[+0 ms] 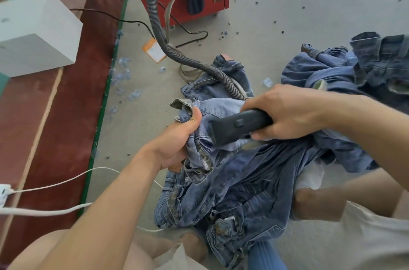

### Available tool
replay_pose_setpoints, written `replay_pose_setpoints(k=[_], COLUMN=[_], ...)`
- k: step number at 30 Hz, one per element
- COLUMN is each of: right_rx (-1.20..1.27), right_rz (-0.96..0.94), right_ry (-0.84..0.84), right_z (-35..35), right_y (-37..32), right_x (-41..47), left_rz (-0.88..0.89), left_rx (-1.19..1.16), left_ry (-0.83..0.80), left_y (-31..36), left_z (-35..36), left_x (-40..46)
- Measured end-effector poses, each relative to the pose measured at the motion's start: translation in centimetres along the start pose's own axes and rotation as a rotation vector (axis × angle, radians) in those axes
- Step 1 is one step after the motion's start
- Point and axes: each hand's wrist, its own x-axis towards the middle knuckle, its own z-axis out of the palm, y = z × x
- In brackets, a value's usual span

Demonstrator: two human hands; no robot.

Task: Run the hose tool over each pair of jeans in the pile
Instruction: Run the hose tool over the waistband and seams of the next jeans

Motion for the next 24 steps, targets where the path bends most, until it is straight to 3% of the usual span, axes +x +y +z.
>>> replay_pose_setpoints(k=[4,9,15,18,21,24], right_rx=[-0.022,0.17,-0.045,-0.071,0.064,0.122], right_rz=[-0.064,-0.071,0.082,0.013,-0.052,0.025], right_ry=[0.066,0.154,0.077,0.055,0.137,0.273], right_z=[0.2,-1.3,-1.4,0.2,0.5,-1.0], right_y=[-1.7,-1.3,1.1,-0.4,-1.1,0.4], right_x=[0.4,0.0,-0.3,0.1,0.6,0.5], left_rz=[-0.018,-0.008,0.022,0.014,0.027,0.041], left_rx=[-0.059,-0.099,-0.301,-0.291,-0.307,-0.35], left_ry=[-0.004,-0.012,-0.093,-0.124,-0.105,-0.086], left_y=[-0.1,-0.5,-0.5,-0.6,-0.5,-0.6], left_z=[0.0,-0.2,-0.9,-0.5,-0.6,-1.0], left_x=[0.0,0.1,-0.1,0.2,0.3,0.2])
